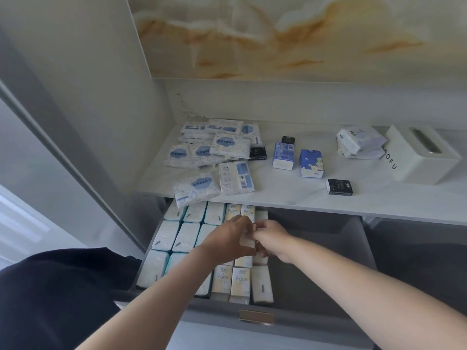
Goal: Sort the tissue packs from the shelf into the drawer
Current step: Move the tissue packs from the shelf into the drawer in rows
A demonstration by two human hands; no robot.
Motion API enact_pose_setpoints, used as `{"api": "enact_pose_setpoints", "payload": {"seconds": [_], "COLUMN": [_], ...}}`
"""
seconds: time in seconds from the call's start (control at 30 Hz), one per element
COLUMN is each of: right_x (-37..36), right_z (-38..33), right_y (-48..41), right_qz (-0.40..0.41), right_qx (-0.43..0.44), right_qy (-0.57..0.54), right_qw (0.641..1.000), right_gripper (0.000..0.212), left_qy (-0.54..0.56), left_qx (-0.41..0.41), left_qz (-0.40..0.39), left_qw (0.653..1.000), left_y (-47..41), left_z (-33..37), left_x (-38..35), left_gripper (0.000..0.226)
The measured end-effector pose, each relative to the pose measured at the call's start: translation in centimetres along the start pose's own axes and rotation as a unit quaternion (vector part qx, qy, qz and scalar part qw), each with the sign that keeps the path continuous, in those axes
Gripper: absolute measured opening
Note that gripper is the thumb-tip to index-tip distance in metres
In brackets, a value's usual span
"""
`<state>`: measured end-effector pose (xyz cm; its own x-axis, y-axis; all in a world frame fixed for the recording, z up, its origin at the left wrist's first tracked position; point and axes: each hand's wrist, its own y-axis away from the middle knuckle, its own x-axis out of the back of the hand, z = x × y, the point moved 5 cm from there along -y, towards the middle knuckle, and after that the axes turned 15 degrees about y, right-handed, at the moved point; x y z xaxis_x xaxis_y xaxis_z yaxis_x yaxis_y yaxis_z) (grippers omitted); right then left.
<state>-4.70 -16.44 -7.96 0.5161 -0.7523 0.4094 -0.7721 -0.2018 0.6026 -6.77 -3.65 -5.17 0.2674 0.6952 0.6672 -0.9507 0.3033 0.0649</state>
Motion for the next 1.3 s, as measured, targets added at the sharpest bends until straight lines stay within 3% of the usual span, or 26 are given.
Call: {"api": "enact_pose_setpoints", "payload": {"seconds": [0.1, 0.17, 0.27, 0.37, 0.5, 0.63, 0.83, 1.07, 1.17, 1.3], "right_x": [-0.4, -0.7, -1.0, -1.5, -1.6, -1.7, -1.2, -0.9, 1.6, 7.0], "right_z": [0.1, -0.3, -0.7, -0.8, -2.0, -2.5, -2.6, -3.0, -3.5, -4.0], "right_y": [-1.3, -1.8, -2.7, -3.7, -4.6, -4.9, -4.5, -4.7, -3.5, -1.4], "right_qz": [0.028, 0.04, 0.077, 0.061, 0.063, 0.057, 0.069, 0.003, 0.041, 0.162], "right_qx": [-0.008, 0.031, 0.082, 0.097, 0.111, 0.128, 0.135, 0.13, 0.156, 0.193], "right_qy": [-0.041, 0.045, 0.254, 0.299, 0.257, 0.243, 0.22, 0.196, 0.194, 0.257], "right_qw": [0.999, 0.998, 0.961, 0.947, 0.958, 0.96, 0.964, 0.972, 0.968, 0.933], "right_gripper": [0.051, 0.063, 0.054, 0.036, 0.035, 0.038, 0.045, 0.056, 0.04, 0.021], "left_qy": [-0.016, -0.102, -0.19, -0.203, -0.216, -0.168, -0.124, -0.191, -0.197, -0.115], "left_qx": [0.0, 0.018, 0.046, 0.021, -0.015, -0.072, 0.001, 0.069, 0.079, 0.042], "left_qz": [0.019, 0.027, 0.013, 0.029, 0.13, 0.103, 0.137, 0.05, 0.074, 0.145], "left_qw": [1.0, 0.994, 0.981, 0.979, 0.968, 0.978, 0.983, 0.978, 0.974, 0.982], "left_y": [-0.5, -0.6, -0.4, -0.5, -1.7, -2.0, -3.2, -3.7, -4.0, -4.9], "left_z": [-1.7, -3.4, -5.6, -5.9, -5.6, -5.6, -7.4, -7.0, -5.4, -2.1], "left_x": [0.2, 0.6, 0.8, 0.6, 1.9, 1.6, 2.2, 2.2, 2.7, 3.5], "left_gripper": [0.049, 0.052, 0.056, 0.045, 0.031, 0.022, 0.018, 0.043, 0.036, 0.02]}}
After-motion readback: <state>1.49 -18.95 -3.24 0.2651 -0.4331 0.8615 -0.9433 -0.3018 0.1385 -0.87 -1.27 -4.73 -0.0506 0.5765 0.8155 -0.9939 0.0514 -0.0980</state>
